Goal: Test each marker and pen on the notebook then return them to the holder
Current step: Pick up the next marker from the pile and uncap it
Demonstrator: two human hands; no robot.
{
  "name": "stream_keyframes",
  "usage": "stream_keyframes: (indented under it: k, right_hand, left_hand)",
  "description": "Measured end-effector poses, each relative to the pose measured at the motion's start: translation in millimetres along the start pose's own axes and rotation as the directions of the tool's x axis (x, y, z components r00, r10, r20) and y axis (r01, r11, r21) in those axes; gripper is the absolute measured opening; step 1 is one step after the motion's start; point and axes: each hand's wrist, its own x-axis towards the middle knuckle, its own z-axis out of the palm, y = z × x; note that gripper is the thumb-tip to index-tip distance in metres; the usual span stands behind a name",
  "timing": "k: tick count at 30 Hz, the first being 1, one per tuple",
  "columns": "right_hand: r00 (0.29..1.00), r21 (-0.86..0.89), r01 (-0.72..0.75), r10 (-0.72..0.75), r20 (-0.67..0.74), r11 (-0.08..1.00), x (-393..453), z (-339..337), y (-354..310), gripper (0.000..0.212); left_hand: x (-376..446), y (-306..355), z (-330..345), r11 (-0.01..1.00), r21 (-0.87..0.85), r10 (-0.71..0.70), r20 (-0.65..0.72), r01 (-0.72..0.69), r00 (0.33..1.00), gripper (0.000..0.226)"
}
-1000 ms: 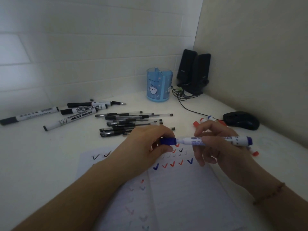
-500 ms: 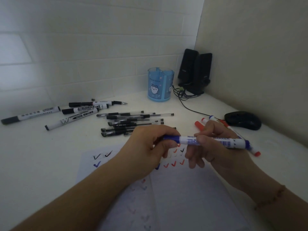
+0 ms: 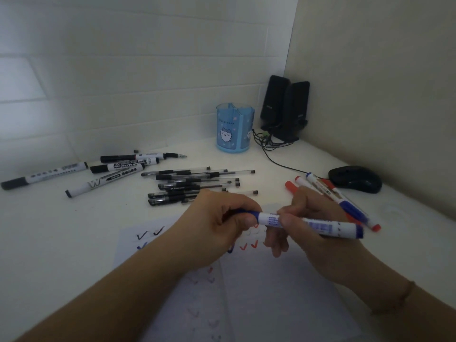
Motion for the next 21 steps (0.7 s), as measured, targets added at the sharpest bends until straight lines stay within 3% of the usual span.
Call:
stream_keyframes:
  k: [3,4,5,7,9,10,12,13,15,16,18,21]
  right_hand:
    - [0.998,-0.124,-0.054,0.059,0.034,0.991,3.6,-4.9,3.0,0.04]
    - [0.997,-0.143,-0.047,0.054,0.047,0.989,3.6,-9.6,0.2,0.035]
    - [0.996,-0.138,-0.029,0.04,0.079,0.99,2.5,-14.7,-4.1,0.029]
    - [0.975,-0.11,-0.052,0.074,0.21,0.993,2.5,-22.5,-15.5,0.044]
    - [0.94,0.029,-0.112,0.096,0.327,0.993,2.3,-29.9,-20.3,0.053]
    - [0.943,0.194,-0.175,0.108,0.314,0.965,3.0,-32.7,-21.3,0.048]
    - [0.977,0.398,-0.204,0.162,0.138,0.894,7.4,-37.4,-20.8,0.024]
    - [0.983,0.304,-0.162,0.179,-0.028,0.939,8.8,-40.6,-18.6,0.014]
    - [0.958,-0.177,-0.173,0.124,-0.259,0.969,10.3,-46.5,-11.4,0.009]
    - [0.953,-0.404,-0.217,0.103,-0.286,0.889,10.8,-47.3,-7.8,0.017]
    - [0.956,-0.673,-0.282,0.144,-0.254,0.684,10.1,-46.8,0.2,0.026]
    - [0.96,-0.839,-0.278,0.158,-0.23,0.467,11.1,-44.1,16.0,0.022]
  left_hand:
    - [4.7,-1.8,-2.3,0.999,0.0,-0.039,-0.047,0.039,0.998,0.022]
    - [5.8,-2.0,-2.8,0.999,-0.01,-0.036,-0.084,0.035,0.996,0.024]
    - [6.1,-1.8,-2.5,1.0,0.004,-0.02,-0.123,0.021,0.992,0.025]
    - [5.8,-2.9,-1.7,0.997,0.082,0.027,-0.186,-0.012,0.982,0.027]
    - [5.1,-7.9,-2.2,0.99,0.138,0.01,-0.224,0.022,0.975,0.039]
    - [4.8,-11.0,-3.0,0.982,0.18,-0.004,-0.233,0.048,0.972,0.046]
    - [4.7,-16.4,-3.5,0.951,0.297,-0.014,-0.233,0.085,0.972,0.05]
    - [4.4,-18.0,-3.2,0.935,0.341,-0.017,-0.225,0.095,0.974,0.047]
    - [4.1,-19.0,-1.7,0.917,0.387,-0.018,-0.204,0.098,0.979,0.038]
    - [4.0,-19.8,-1.1,0.911,0.401,-0.014,-0.194,0.093,0.981,0.034]
    - [4.1,-21.7,-0.5,0.9,0.425,-0.015,-0.185,0.094,0.983,0.033]
    - [4.3,-25.0,-1.3,0.879,0.453,-0.056,-0.212,0.148,0.976,0.029]
